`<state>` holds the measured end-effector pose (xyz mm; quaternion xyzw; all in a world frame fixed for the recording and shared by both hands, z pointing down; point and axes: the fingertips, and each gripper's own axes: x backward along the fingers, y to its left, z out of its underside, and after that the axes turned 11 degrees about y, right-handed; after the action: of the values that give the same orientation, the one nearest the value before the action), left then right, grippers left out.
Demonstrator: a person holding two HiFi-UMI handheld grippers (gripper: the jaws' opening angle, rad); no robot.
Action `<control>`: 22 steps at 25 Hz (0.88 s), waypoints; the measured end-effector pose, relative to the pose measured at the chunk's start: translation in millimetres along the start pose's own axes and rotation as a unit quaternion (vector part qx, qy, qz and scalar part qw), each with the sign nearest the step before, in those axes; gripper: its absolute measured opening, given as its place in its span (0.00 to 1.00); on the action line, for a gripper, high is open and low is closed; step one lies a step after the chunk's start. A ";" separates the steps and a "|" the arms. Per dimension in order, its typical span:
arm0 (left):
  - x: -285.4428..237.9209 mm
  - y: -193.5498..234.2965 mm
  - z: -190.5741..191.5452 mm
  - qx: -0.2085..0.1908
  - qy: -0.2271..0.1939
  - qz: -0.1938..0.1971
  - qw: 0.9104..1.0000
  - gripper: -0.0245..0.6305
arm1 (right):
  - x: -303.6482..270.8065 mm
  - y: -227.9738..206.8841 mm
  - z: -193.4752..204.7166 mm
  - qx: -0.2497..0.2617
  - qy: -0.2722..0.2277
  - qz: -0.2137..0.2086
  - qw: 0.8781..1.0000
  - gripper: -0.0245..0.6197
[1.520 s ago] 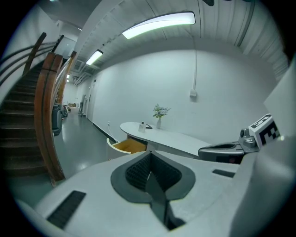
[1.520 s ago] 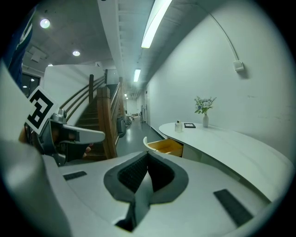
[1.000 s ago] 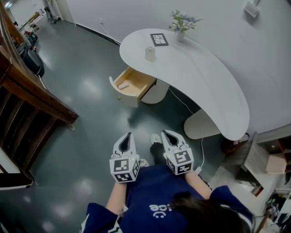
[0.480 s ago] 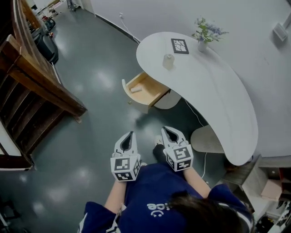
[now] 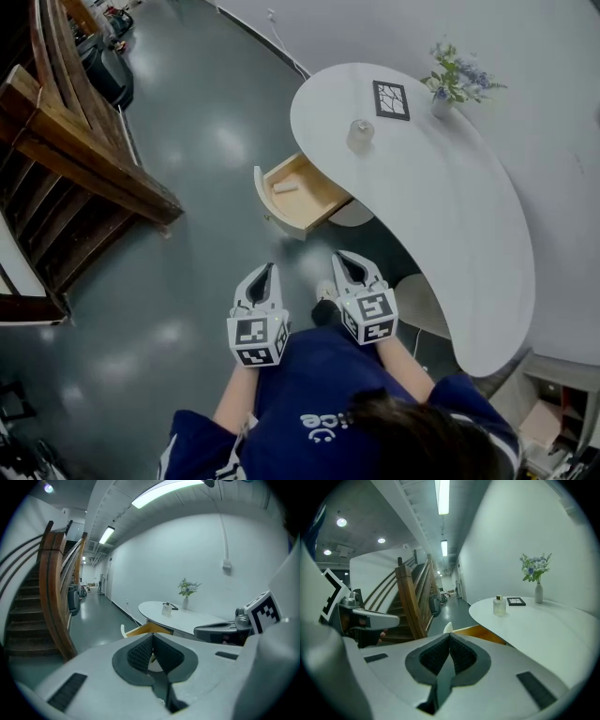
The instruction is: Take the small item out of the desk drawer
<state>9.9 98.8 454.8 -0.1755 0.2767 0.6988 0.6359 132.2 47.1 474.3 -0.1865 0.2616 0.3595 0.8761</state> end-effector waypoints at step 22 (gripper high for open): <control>-73.4 -12.9 -49.9 0.056 -0.011 -0.051 0.997 0.04 | -58.1 -58.4 -39.5 0.045 0.039 -0.098 0.993 0.05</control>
<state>26.9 10.9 457.4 -0.1457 0.2997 0.6507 0.6823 126.8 -43.4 485.5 -0.1850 0.2918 0.2526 0.9038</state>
